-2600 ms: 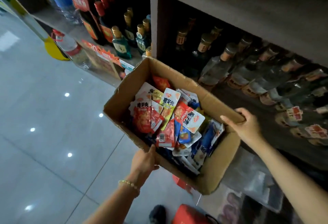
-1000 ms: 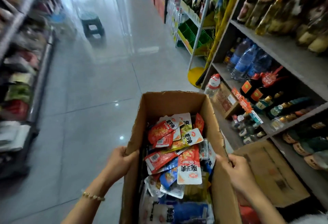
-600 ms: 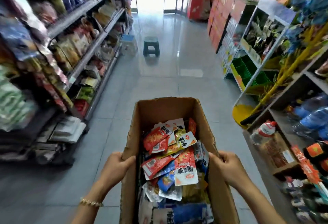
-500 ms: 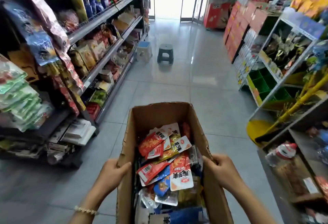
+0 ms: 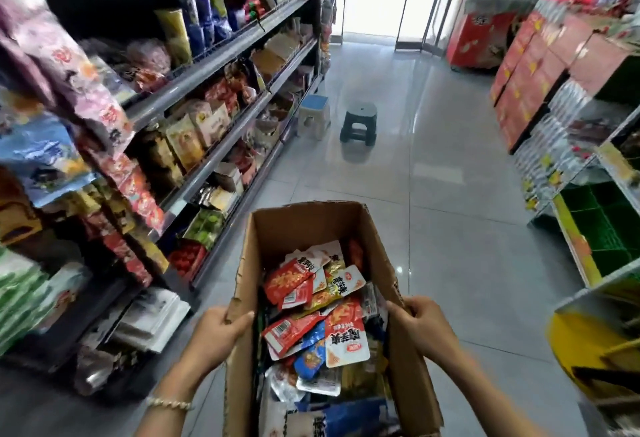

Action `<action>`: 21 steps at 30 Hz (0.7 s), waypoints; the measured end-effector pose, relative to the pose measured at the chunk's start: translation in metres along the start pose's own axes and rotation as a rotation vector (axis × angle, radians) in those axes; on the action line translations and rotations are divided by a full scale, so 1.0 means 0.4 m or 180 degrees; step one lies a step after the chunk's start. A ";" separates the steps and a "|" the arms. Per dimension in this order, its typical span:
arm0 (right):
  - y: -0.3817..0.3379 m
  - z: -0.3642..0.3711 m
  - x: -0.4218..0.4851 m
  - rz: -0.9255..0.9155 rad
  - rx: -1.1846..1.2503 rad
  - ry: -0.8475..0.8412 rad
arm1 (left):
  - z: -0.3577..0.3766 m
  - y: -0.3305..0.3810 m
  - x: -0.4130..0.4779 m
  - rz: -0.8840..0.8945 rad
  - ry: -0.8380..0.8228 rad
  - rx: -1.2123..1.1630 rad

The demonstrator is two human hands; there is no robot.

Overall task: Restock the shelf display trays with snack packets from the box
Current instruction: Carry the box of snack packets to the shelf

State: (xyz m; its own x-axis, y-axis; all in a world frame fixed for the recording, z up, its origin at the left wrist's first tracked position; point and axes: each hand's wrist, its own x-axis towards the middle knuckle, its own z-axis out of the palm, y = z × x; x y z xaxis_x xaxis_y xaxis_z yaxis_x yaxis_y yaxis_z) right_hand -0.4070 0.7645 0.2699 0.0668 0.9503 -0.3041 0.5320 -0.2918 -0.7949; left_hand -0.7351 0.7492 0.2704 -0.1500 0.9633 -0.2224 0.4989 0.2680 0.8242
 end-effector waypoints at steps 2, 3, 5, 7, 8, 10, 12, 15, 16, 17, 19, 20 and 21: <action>-0.024 -0.033 0.072 0.0053 -0.0043 0.0148 | 0.014 0.051 0.110 0.0055 -0.0210 0.0152; -0.037 -0.051 0.128 0.0062 -0.0060 0.0255 | 0.024 0.079 0.185 0.0134 -0.0315 0.0143; -0.075 -0.096 0.233 0.0068 -0.0112 0.0434 | 0.037 0.154 0.333 0.0188 -0.0473 0.0169; -0.116 -0.145 0.338 0.0094 -0.0028 0.0582 | 0.054 0.242 0.477 0.0219 -0.0629 0.0165; -0.134 -0.170 0.396 0.0085 0.0005 0.0654 | 0.067 0.276 0.549 0.0246 -0.0688 0.0167; -0.162 -0.211 0.527 0.0091 -0.0006 0.0711 | 0.098 0.329 0.691 0.0230 -0.0804 0.0183; -0.185 -0.243 0.676 0.0064 -0.0041 0.0705 | 0.131 0.365 0.833 0.0204 -0.0820 0.0153; -0.228 -0.285 0.925 -0.0047 -0.0069 0.0567 | 0.177 0.415 1.033 0.0055 -0.0705 0.0130; -0.248 -0.300 1.011 -0.0101 -0.0101 0.0488 | 0.187 0.430 1.098 0.0009 -0.0616 0.0098; -0.275 -0.314 1.093 -0.0147 -0.0136 0.0415 | 0.191 0.450 1.158 -0.0042 -0.0514 0.0061; -0.340 -0.337 1.248 -0.0217 -0.0148 0.0280 | 0.187 0.493 1.276 -0.0154 -0.0300 -0.0006; -0.373 -0.347 1.323 -0.0254 -0.0140 0.0219 | 0.182 0.511 1.336 -0.0222 -0.0210 -0.0011; -0.407 -0.355 1.396 -0.0280 -0.0152 0.0171 | 0.174 0.530 1.396 -0.0280 -0.0118 0.0012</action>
State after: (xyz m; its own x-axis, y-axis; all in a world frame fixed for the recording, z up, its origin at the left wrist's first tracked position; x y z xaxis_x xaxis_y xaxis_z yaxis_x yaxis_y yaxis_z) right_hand -0.3364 1.3582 0.3041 0.0624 0.9768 -0.2046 0.5773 -0.2026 -0.7910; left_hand -0.6538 1.3450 0.2845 -0.1617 0.9358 -0.3132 0.4883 0.3517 0.7987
